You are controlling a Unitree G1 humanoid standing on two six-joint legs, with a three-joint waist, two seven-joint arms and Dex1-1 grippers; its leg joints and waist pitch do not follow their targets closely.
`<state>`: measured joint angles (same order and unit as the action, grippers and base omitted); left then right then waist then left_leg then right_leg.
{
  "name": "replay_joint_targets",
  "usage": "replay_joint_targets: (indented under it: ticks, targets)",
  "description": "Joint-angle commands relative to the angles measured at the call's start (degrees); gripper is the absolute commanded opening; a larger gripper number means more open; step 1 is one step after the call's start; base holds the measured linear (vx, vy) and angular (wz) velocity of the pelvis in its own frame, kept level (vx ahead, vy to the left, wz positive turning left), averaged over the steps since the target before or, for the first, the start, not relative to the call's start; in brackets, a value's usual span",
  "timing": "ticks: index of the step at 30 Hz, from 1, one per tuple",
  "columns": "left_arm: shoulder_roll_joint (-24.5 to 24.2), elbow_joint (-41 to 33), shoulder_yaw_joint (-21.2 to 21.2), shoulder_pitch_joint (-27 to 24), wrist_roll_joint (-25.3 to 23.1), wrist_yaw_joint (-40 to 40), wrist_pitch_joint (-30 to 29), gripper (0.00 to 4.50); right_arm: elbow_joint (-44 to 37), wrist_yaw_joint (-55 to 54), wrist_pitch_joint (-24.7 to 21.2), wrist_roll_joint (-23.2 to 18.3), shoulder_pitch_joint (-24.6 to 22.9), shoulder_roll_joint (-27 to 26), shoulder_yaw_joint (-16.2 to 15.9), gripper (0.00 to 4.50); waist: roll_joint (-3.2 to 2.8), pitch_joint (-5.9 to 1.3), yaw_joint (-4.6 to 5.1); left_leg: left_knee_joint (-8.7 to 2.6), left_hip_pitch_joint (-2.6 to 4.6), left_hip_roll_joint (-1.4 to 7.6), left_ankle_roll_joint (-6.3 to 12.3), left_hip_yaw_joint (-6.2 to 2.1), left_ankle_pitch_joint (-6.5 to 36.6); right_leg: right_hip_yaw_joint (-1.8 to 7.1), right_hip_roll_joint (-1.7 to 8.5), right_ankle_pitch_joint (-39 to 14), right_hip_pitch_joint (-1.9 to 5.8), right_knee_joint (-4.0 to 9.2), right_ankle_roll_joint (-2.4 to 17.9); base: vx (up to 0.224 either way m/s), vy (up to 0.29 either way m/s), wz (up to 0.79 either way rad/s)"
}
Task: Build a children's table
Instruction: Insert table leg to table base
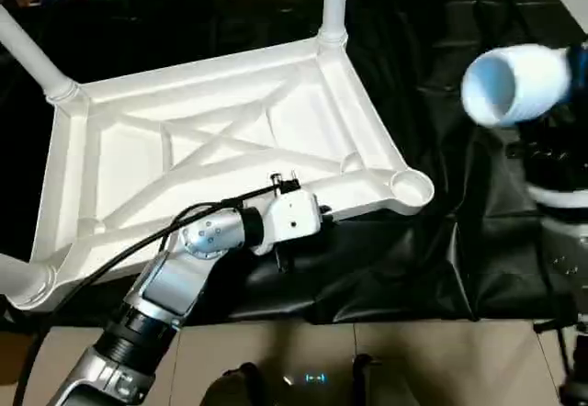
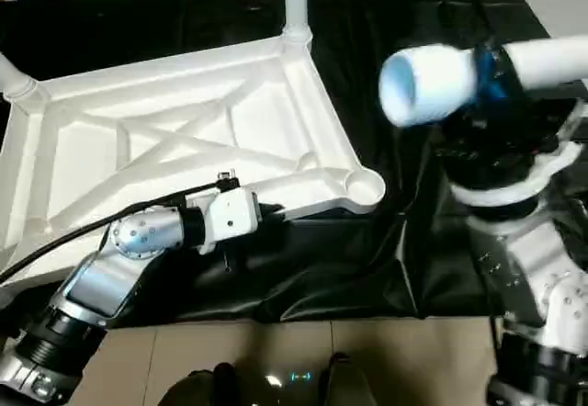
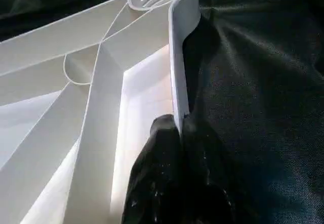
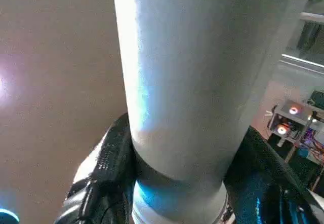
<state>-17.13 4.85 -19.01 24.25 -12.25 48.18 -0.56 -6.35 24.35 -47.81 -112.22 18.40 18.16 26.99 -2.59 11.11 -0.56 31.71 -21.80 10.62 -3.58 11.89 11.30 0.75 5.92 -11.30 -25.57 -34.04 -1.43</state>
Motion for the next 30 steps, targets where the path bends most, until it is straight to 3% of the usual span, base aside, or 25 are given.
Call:
replay_joint_targets:
  ticks: [1,3,8,9,10,11,13,14,15,16,17,18,19,20,21,22,24,26,30]
  targets:
    - [2.1,2.8,-0.4,-3.4,2.1,-4.6,-0.4,0.0,-2.1,-0.5,-1.5,-0.8,0.8,-0.7,2.8,1.91,2.71,-3.84,-0.3,-2.26,0.13,0.78,11.08,-0.39,-4.7,0.36,0.09,5.5,3.38,2.64,13.1,0.0,0.0,0.0]
    - [2.1,2.7,-0.3,-3.5,2.0,-4.5,-0.5,0.0,-1.8,-0.8,-2.4,-0.8,1.2,-0.9,3.7,1.91,2.82,-3.79,-0.24,-2.14,-0.08,0.64,11.67,-0.37,-5.6,0.38,0.05,7.5,3.41,2.45,13.5,0.0,0.0,0.0]
    - [2.2,2.7,-0.3,-3.4,1.6,-4.3,-0.6,0.0,-1.2,-2.1,-4.2,-0.8,1.6,-0.5,5.2,1.91,2.79,-3.71,-0.1,-2.13,-0.13,0.58,12.06,-0.46,-5.1,0.35,0.38,5.5,3.5,2.6,13.7,0.0,0.0,0.0]
    - [2.2,2.8,-0.2,-3.3,1.5,-4.3,-0.6,0.0,-3.4,-5.3,-1.8,-0.8,-0.9,5.2,0.7,1.91,2.68,-3.72,-0.36,-2.1,0.09,0.79,11.97,-0.54,-5.7,0.35,0.55,5.7,3.52,2.63,13.5,0.0,0.0,0.0]
    - [2.2,2.8,-0.2,-3.4,1.2,-4.5,-0.7,0.0,-5.4,-4.8,-0.8,9.3,-1.7,8.4,-2.4,1.91,2.72,-3.7,-0.44,-2.0,0.22,0.82,11.76,-0.51,-6.3,0.38,0.33,6.3,3.57,2.6,13.4,0.0,0.0,0.0]
    - [2.1,2.8,-0.1,-3.4,1.0,-4.7,-0.7,0.0,-6.5,-4.1,-0.2,16.8,-2.0,10.2,-4.4,1.91,3.15,-3.75,-0.3,-1.82,-0.32,0.36,11.2,-0.48,-7.4,0.32,0.07,8.2,4.0,2.42,12.7,0.0,0.0,0.0]
    - [2.1,2.7,-0.1,-3.6,0.7,-4.8,-0.8,0.0,-8.3,-1.0,2.1,33.3,-2.1,13.4,-9.6,1.91,3.33,-3.62,-0.01,-1.83,-0.61,0.15,10.27,-0.42,-5.6,0.09,0.12,7.0,3.78,2.69,11.1,0.0,0.0,0.0]
    - [2.1,2.5,-0.1,-3.8,0.7,-4.9,-0.9,0.0,-8.9,0.8,4.0,39.1,-2.2,14.6,-12.1,1.91,3.29,-3.5,0.05,-1.87,-0.67,0.29,9.67,-0.42,-3.5,-0.02,0.29,4.2,3.5,2.87,10.3,0.0,0.0,0.0]
    - [2.2,2.5,-0.1,-3.8,0.6,-4.9,-0.9,0.0,-9.1,1.3,4.4,40.4,-2.2,14.8,-12.7,1.91,3.17,-3.42,0.1,-2.01,-0.42,0.35,9.65,-0.41,-1.8,0.18,0.49,1.8,3.43,3.15,10.3,0.0,0.0,0.0]
    - [2.2,2.2,-0.2,-4.0,0.5,-5.1,-1.1,0.0,-9.5,4.0,7.4,47.0,-2.6,16.2,-15.7,1.9,3.02,-3.48,0.1,-1.97,-0.3,0.53,9.78,-0.44,-1.5,0.22,0.56,1.2,3.33,3.1,10.6,0.0,0.0,0.0]
    - [2.2,2.2,-0.2,-4.0,0.5,-5.1,-1.1,0.0,-9.5,4.0,7.4,47.0,-2.6,16.2,-15.7,1.9,3.46,-3.42,0.18,-1.9,-0.34,0.58,10.05,-0.42,-1.7,0.31,0.49,1.8,3.38,3.0,10.8,0.0,0.0,0.0]
    - [2.3,1.8,-0.2,-4.2,0.4,-5.2,-1.3,0.0,-9.1,6.4,10.5,51.4,-3.3,17.3,-17.8,1.9,3.67,-3.59,0.21,-1.79,-0.33,0.74,10.82,-0.44,-2.2,0.37,0.6,3.4,3.46,2.75,11.2,0.0,0.0,0.0]
    - [2.3,1.8,-0.2,-4.2,0.4,-5.2,-1.3,0.0,-9.1,6.4,10.5,51.4,-3.3,17.3,-17.8,1.9,3.64,-3.49,0.21,-1.76,-0.4,0.72,11.17,-0.46,-2.7,0.42,0.58,4.3,3.52,2.67,11.5,0.0,0.0,0.0]
    - [2.3,1.0,-0.2,-4.6,0.1,-5.4,-1.5,0.0,-7.5,9.1,16.8,57.0,-4.6,18.9,-21.0,1.9,4.08,-3.59,0.42,-1.56,-0.49,0.71,12.26,-0.44,-3.9,0.46,0.58,6.7,3.62,2.37,11.9,0.0,0.0,0.0]
    - [2.3,1.0,-0.2,-4.6,0.0,-5.4,-1.5,0.0,-7.4,9.2,17.2,57.3,-4.6,19.0,-21.2,1.9,3.92,-3.46,0.43,-1.45,-0.47,0.76,13.07,-0.42,-4.3,0.41,0.6,7.7,3.52,2.33,12.1,0.0,0.0,0.0]
    - [2.2,0.6,0.0,-4.9,-0.3,-5.5,-1.6,0.0,-6.0,10.8,21.9,61.4,-5.4,20.5,-23.5,1.9,3.93,-3.56,0.43,-1.35,-0.4,0.84,13.49,-0.43,-4.4,0.43,0.78,8.2,3.56,2.2,12.2,0.0,0.0,0.0]
    - [2.0,0.3,0.1,-5.2,-0.6,-5.7,-1.6,0.0,-4.5,12.8,26.9,67.3,-6.1,21.7,-25.6,1.9,3.97,-3.43,0.65,-1.19,-0.46,0.82,14.71,-0.39,-4.1,0.43,0.77,8.4,3.52,2.18,12.5,0.0,0.0,0.0]
    - [1.7,-0.2,0.0,-5.7,-0.5,-5.6,-1.5,0.0,-2.5,13.2,29.6,72.0,-6.3,20.8,-25.4,1.9,4.12,-3.2,0.9,-1.24,-0.5,0.81,15.11,-0.43,-3.4,0.4,0.78,6.8,3.47,2.34,12.7,0.0,0.0,0.0]
    - [1.6,-0.9,0.0,-6.3,-0.3,-5.3,-1.4,0.0,0.7,14.7,32.5,76.1,-6.2,21.2,-25.0,1.9,3.99,-3.16,1.59,-1.13,-0.4,0.98,15.94,-0.55,-3.2,0.38,0.8,5.6,3.42,2.31,13.5,0.0,0.0,0.0]
